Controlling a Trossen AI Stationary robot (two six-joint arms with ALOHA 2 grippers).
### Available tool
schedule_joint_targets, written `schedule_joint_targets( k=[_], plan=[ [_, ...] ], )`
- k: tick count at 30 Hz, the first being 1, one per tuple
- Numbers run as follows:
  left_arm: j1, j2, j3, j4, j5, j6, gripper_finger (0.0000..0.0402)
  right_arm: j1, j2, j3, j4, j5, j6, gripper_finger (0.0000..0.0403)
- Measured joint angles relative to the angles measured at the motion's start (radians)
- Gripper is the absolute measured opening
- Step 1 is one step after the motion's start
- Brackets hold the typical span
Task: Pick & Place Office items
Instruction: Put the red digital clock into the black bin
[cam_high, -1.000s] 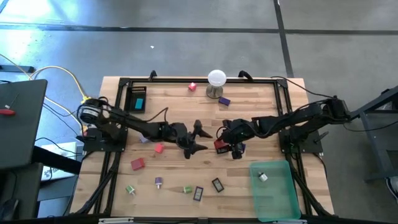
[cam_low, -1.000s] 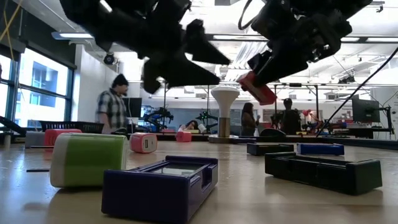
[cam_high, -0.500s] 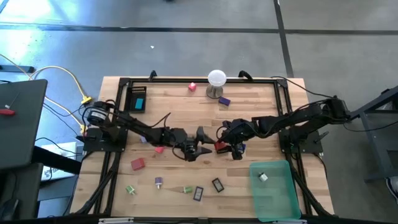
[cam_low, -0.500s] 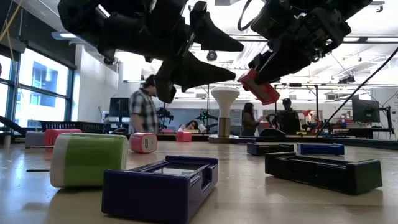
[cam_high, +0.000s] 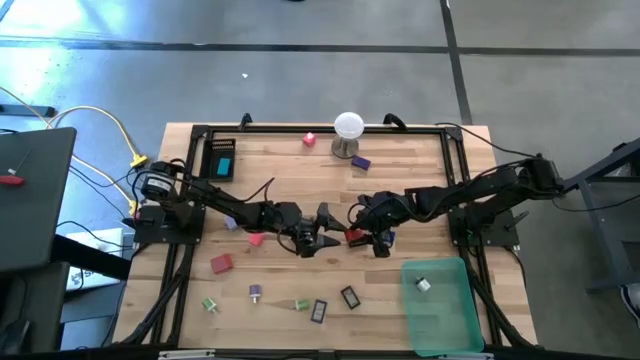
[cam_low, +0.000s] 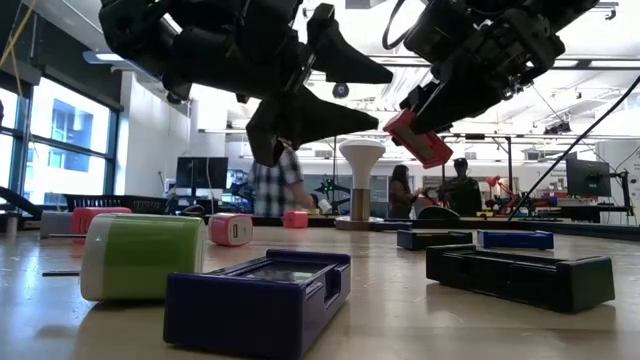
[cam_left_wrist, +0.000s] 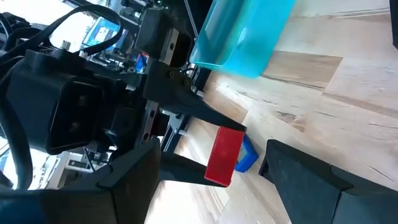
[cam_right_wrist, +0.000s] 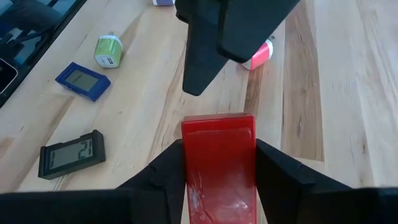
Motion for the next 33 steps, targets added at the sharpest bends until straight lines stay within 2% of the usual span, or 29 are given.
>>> schedule_joint_targets(
  k=[12, 21, 26, 29, 33],
  plan=[
    [0.001, 0.001, 0.023, -0.001, 0.024, -0.007, 0.0285, -0.001, 0.0, 0.0, 0.0, 0.0, 0.014, 0.0147],
    [0.005, 0.084, 0.055, 0.01, 0.033, 0.015, 0.0285, -0.001, -0.001, 0.0, 0.0, 0.004, 0.017, 0.0148],
    [0.005, 0.088, 0.061, 0.023, 0.029, 0.007, 0.0282, -0.001, -0.001, 0.0, -0.001, 0.004, 0.019, 0.0147],
    [0.005, 0.089, 0.067, 0.023, 0.023, 0.007, 0.0265, -0.001, -0.001, 0.0, 0.0, 0.0, 0.024, 0.0148],
    [0.005, 0.089, 0.067, 0.017, 0.023, 0.005, 0.022, -0.001, -0.001, 0.0, 0.0, -0.004, 0.027, 0.0147]
  ],
)
